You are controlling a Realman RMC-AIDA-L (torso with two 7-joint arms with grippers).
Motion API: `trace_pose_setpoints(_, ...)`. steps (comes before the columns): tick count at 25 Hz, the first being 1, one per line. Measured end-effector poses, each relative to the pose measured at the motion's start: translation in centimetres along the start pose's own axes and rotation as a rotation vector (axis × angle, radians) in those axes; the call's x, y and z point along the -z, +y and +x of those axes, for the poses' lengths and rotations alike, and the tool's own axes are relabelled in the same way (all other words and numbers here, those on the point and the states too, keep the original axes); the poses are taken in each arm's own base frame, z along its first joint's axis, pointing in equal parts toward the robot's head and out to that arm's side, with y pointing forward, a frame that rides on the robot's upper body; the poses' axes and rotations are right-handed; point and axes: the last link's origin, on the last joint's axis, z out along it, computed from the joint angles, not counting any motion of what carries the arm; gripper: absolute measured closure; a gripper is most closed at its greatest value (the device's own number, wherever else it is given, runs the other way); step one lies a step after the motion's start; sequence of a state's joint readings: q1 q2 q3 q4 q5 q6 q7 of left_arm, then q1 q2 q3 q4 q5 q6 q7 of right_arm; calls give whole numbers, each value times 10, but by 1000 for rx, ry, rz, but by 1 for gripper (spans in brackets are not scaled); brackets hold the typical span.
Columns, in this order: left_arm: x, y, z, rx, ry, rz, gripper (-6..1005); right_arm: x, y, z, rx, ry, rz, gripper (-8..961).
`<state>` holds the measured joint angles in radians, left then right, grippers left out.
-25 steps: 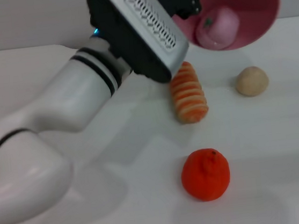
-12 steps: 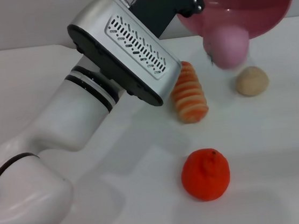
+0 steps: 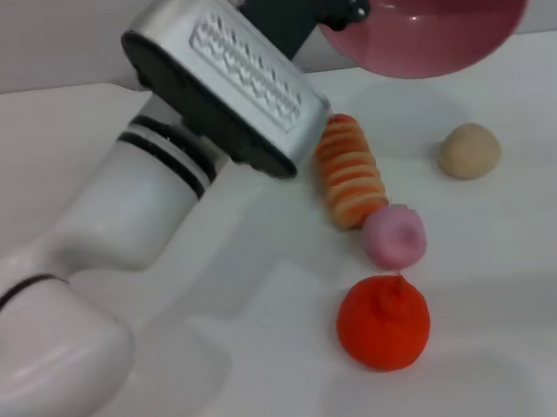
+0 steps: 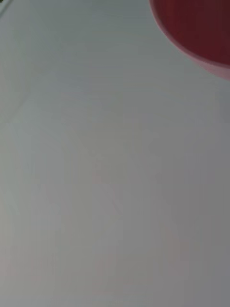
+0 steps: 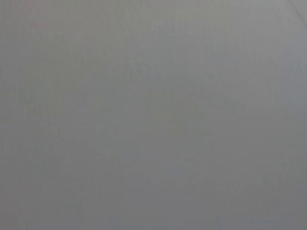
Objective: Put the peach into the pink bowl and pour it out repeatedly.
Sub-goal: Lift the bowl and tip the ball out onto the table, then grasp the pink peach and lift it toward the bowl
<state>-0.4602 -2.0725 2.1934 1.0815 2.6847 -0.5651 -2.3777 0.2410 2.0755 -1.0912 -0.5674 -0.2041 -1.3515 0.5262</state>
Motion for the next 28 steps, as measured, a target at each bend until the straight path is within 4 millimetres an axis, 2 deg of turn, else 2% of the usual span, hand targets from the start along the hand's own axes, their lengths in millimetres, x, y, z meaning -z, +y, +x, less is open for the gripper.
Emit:
trace_pose_setpoints(5,-17,-22,-21,131,-169,-3,966,-5,13,4,-36,10,-55,481)
trace_pose_setpoints(11,-38,-73,-55,380,-447,-51,966,-15,34,8,-67,32,-161,481)
trace_pose_setpoints(13,-40,-92,-71,487,-559,-77,966,-18,45,10,-90,57,-235,481)
trace_pose_setpoints(14,-39,-103,-82,560,-634,-97,966,-22,58,10,-121,84,-323,482)
trace_pose_setpoints(15,-38,-107,-89,598,-681,-109,966,-22,58,10,-121,84,-323,482)
trace_pose_setpoints(17,-33,-120,-102,666,-768,-125,966,-27,73,8,-146,123,-432,482)
trace_pose_setpoints(23,-6,-138,-122,733,-914,-143,966,-44,129,-4,-142,437,-869,482)
trace_pose_setpoints(28,-1,-140,-124,745,-926,-142,966,-52,168,-14,-26,842,-1111,482)
